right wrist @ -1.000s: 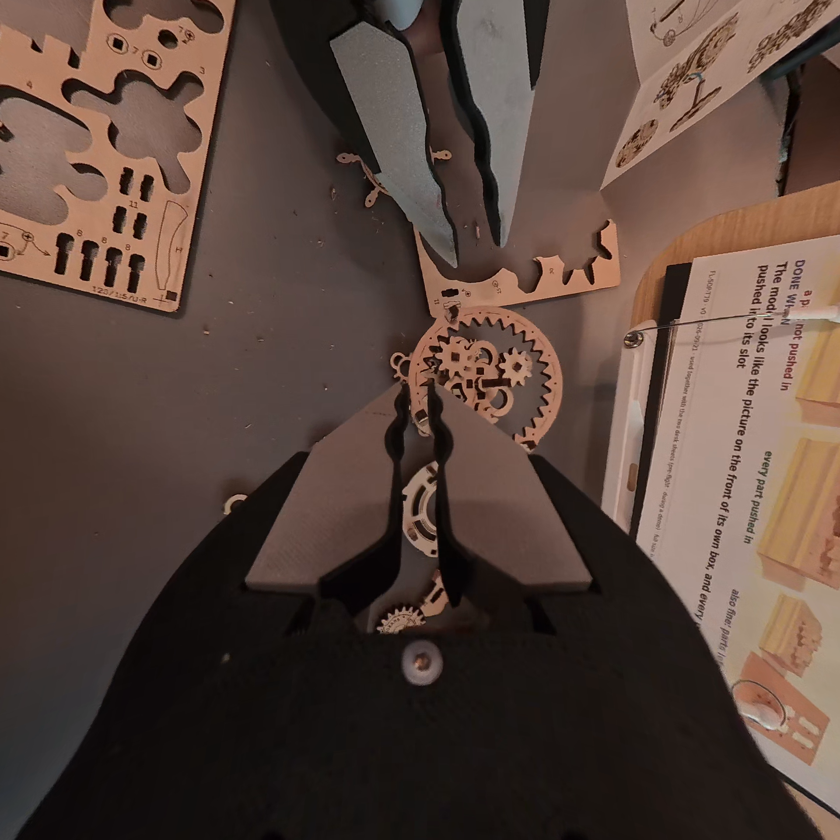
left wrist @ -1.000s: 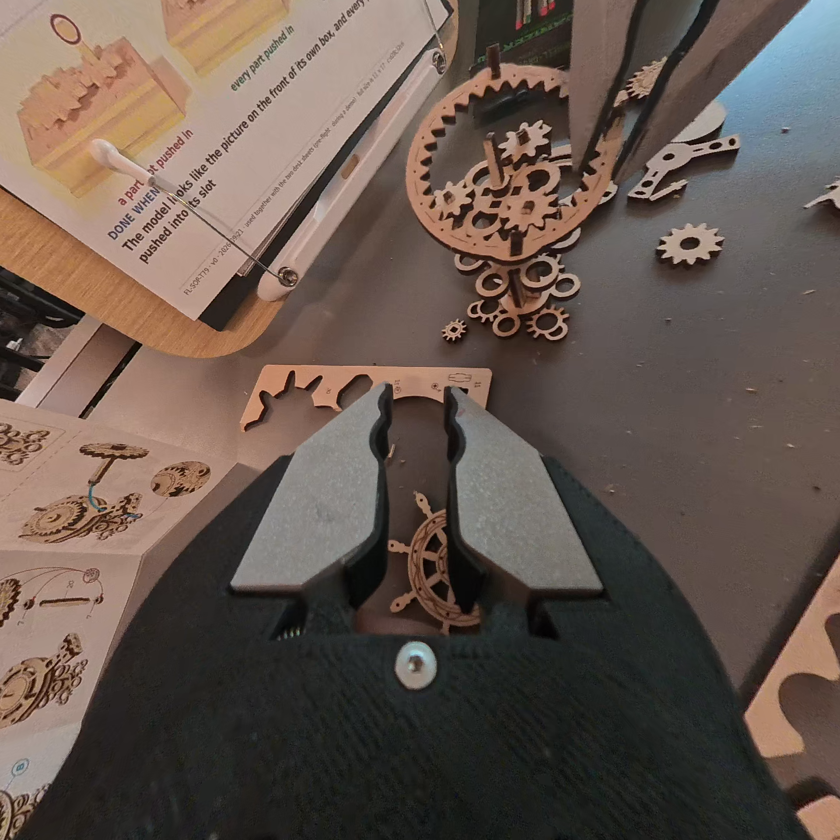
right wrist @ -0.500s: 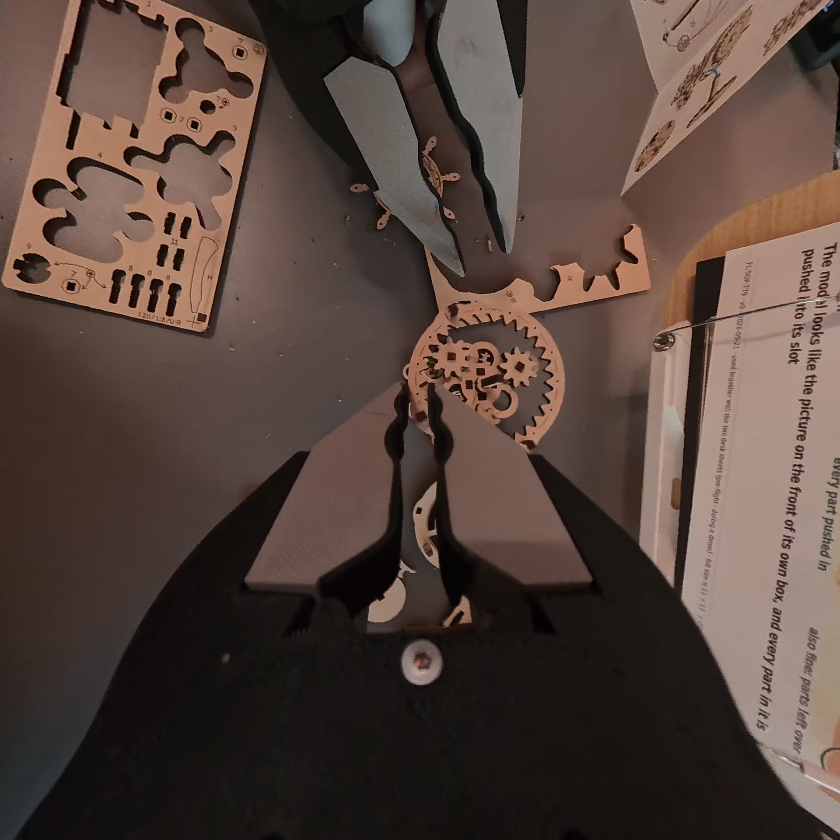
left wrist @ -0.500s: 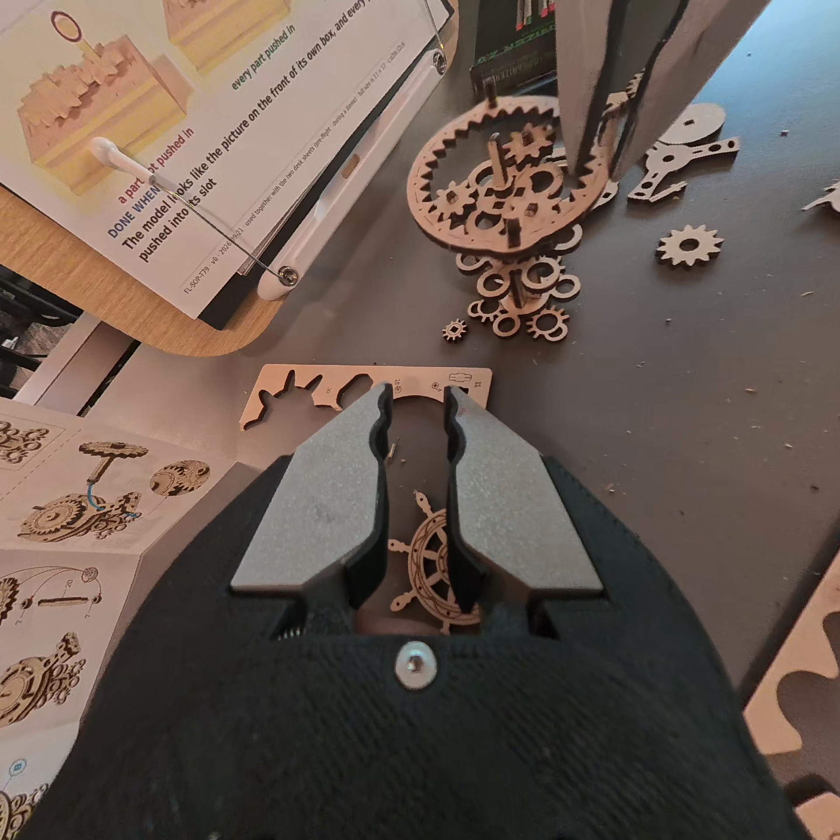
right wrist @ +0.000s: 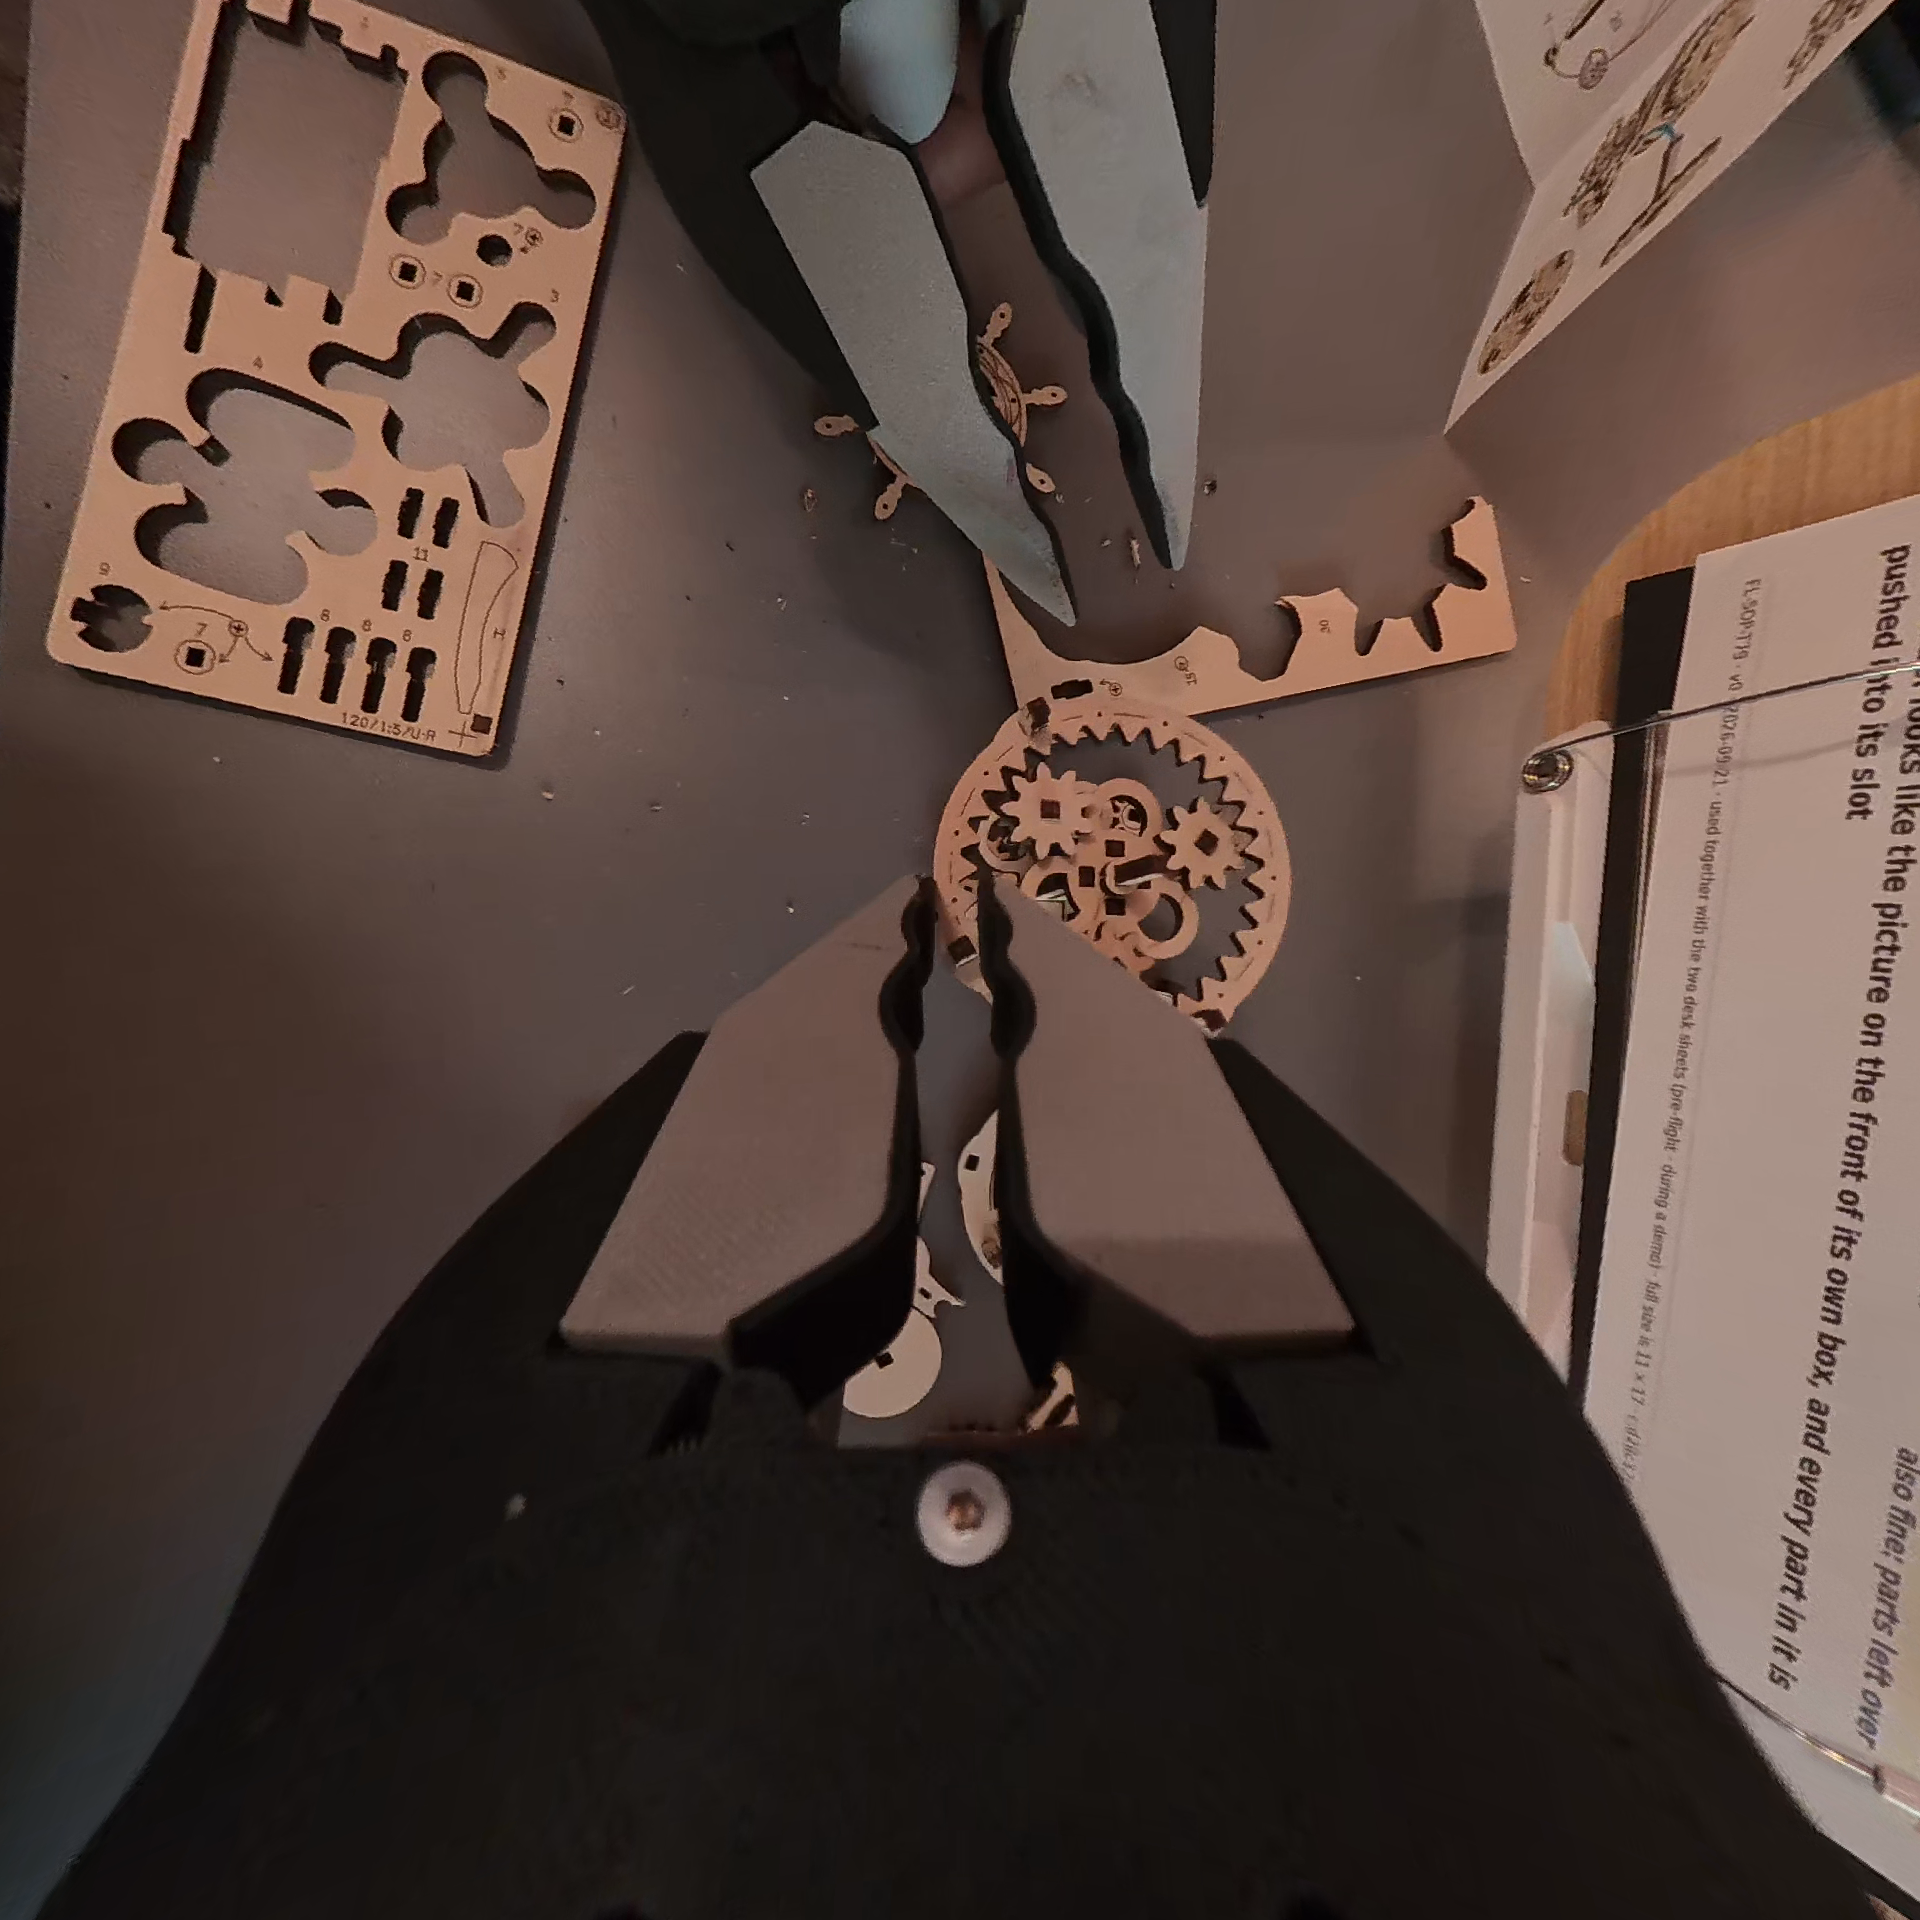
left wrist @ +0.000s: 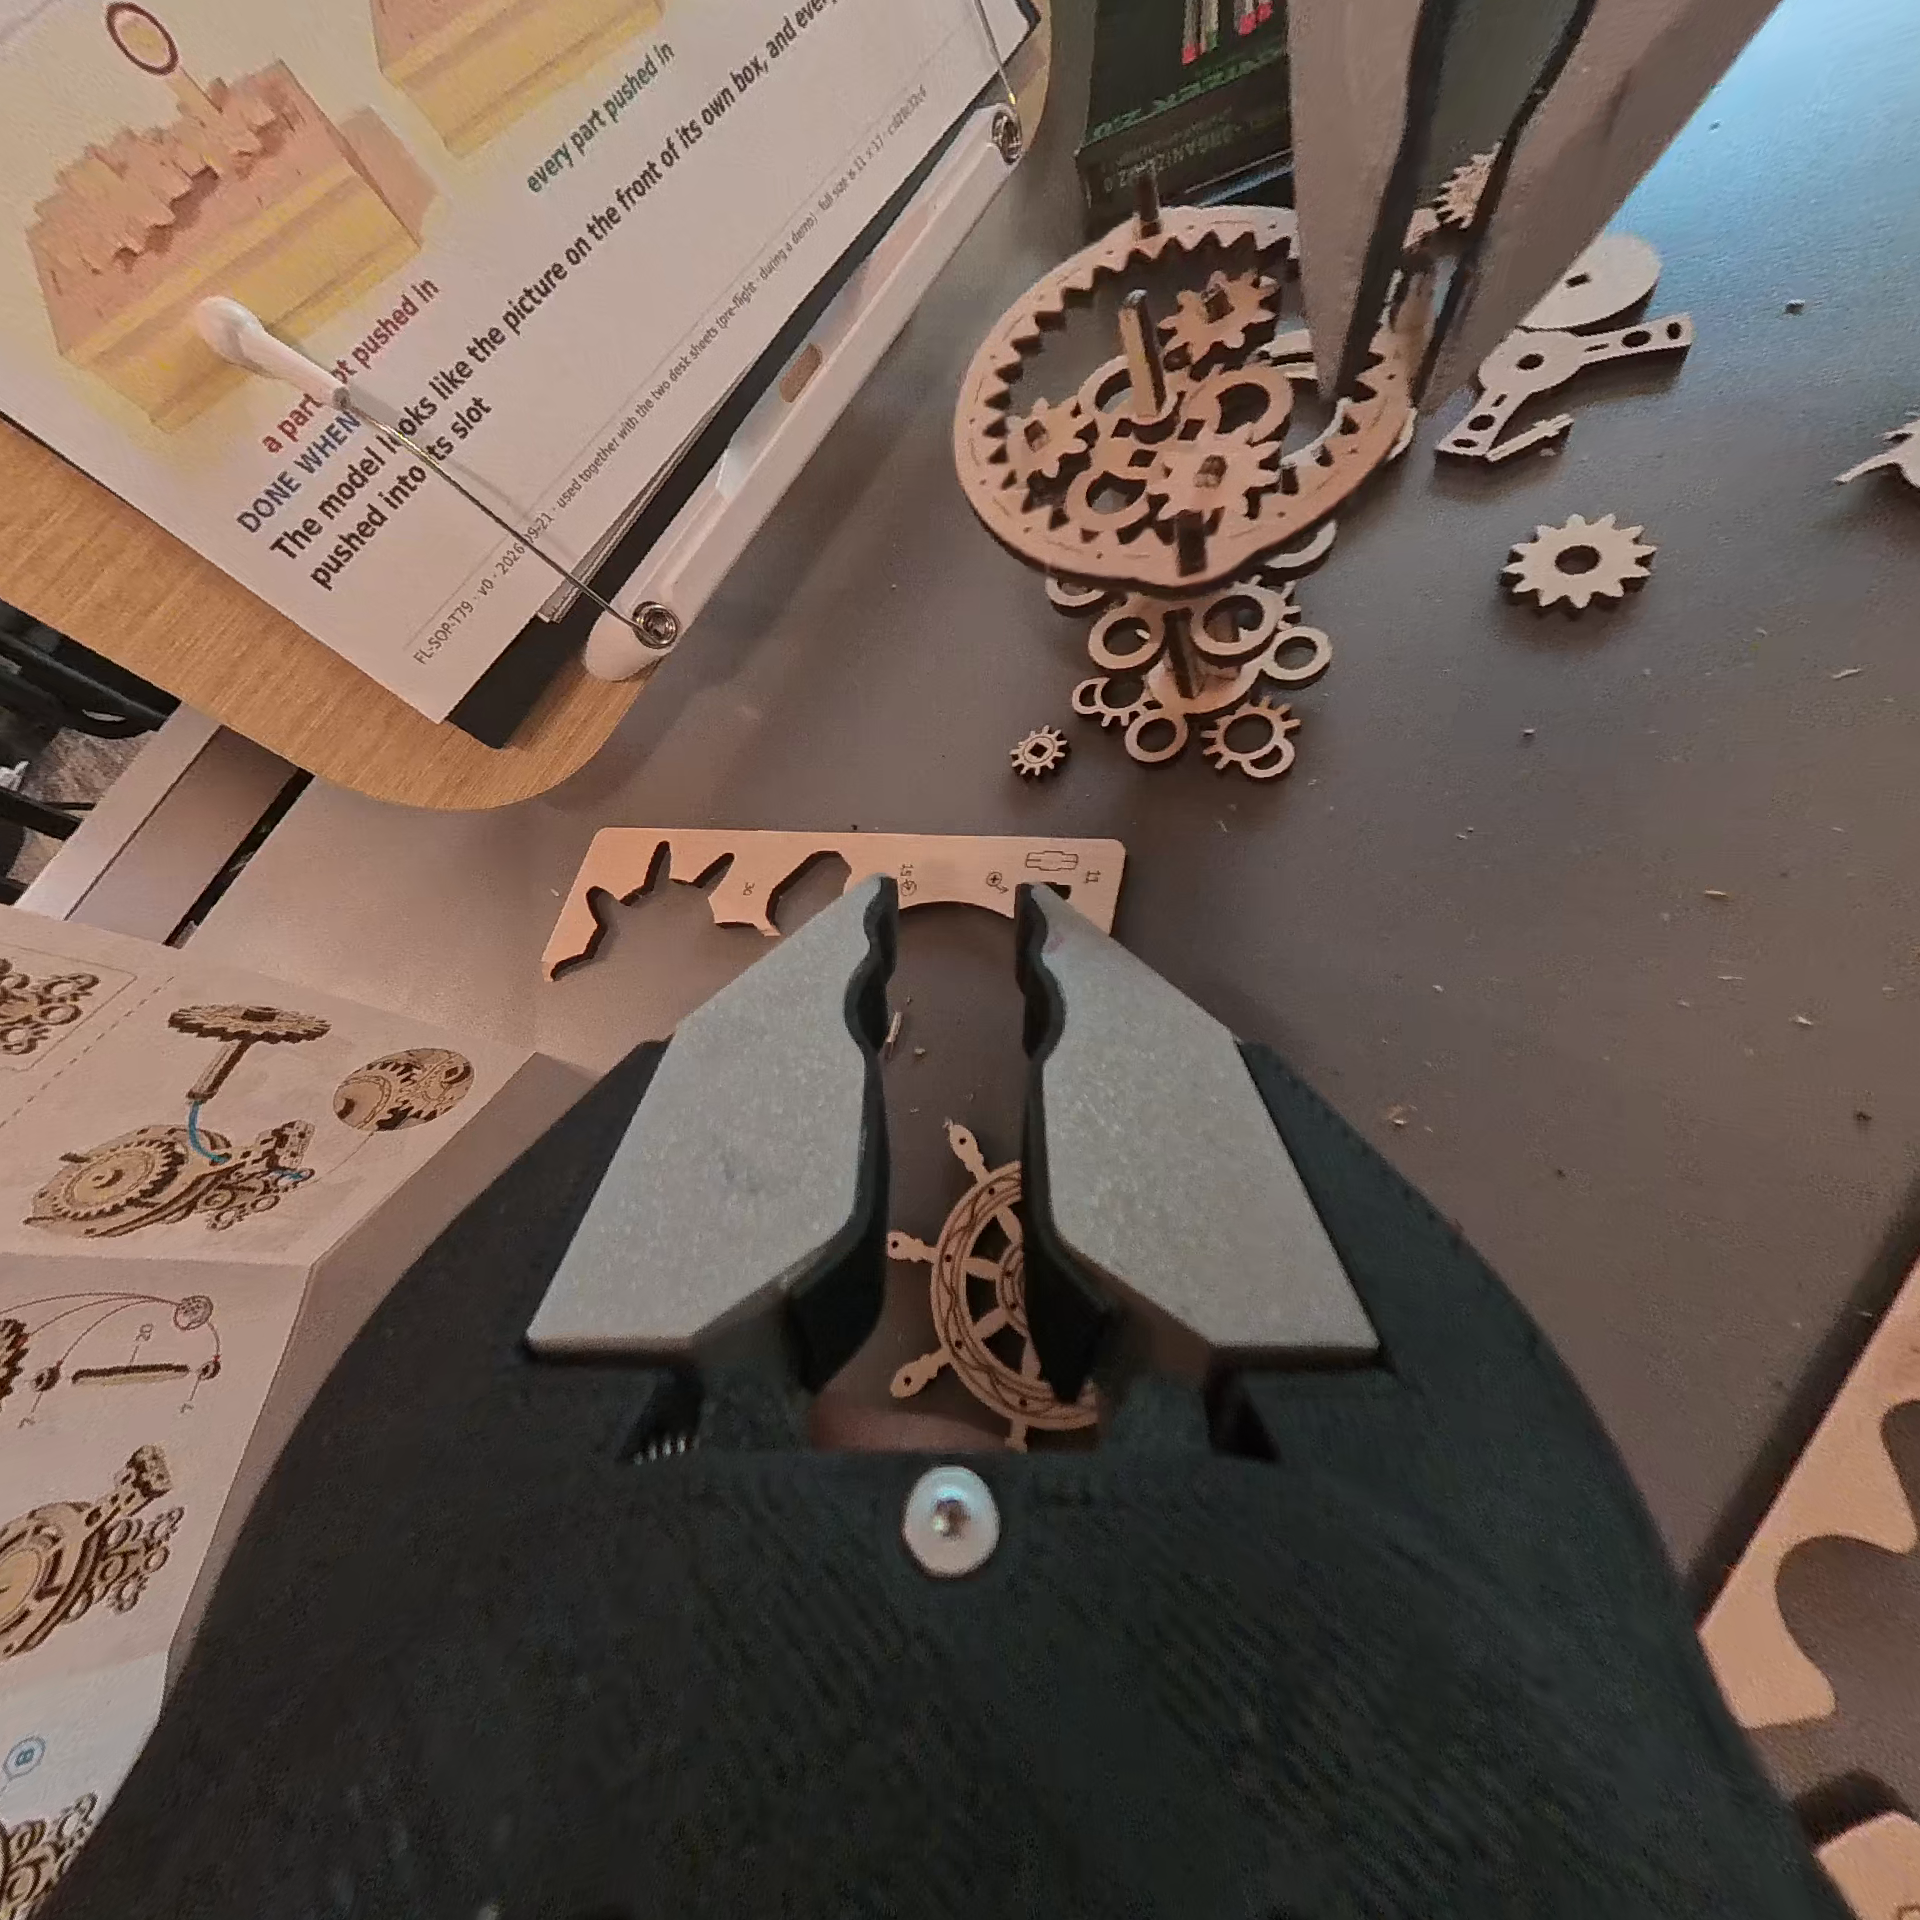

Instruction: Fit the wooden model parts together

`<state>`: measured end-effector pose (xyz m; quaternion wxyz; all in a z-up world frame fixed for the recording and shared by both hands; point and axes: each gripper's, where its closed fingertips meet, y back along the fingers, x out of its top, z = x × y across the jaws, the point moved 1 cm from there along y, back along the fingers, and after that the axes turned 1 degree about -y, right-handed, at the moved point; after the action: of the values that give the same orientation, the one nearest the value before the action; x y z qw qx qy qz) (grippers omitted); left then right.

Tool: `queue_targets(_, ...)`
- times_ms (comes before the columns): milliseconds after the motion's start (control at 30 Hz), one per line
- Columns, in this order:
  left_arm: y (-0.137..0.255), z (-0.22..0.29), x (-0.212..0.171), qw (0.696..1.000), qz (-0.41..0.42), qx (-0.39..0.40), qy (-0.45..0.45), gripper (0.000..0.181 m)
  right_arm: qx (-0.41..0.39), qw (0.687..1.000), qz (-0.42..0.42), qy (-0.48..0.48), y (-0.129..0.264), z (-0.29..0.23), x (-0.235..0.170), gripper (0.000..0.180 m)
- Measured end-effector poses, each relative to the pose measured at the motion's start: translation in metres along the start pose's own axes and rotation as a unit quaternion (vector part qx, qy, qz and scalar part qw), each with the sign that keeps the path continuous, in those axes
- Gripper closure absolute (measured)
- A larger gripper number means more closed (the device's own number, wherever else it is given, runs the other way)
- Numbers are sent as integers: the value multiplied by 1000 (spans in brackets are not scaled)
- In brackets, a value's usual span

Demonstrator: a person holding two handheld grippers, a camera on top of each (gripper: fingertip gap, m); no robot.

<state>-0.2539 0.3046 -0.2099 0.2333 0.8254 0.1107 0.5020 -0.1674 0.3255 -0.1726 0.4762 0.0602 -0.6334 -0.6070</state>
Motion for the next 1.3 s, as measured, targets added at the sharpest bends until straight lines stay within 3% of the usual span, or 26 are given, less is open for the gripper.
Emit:
queue_targets(800, 0, 0, 0, 1000, 0, -1, 3, 161, 3, 999, 33, -15, 10, 1, 0, 172)
queue_targets(1167, 1, -1, 0, 1000, 2, -3, 6, 161, -35, 983, 159, -82, 61, 17, -13, 164)
queue_targets(1300, 1, 5, 3, 1000, 13, -23, 11, 160, -32, 972, 204, -115, 65, 26, -20, 152)
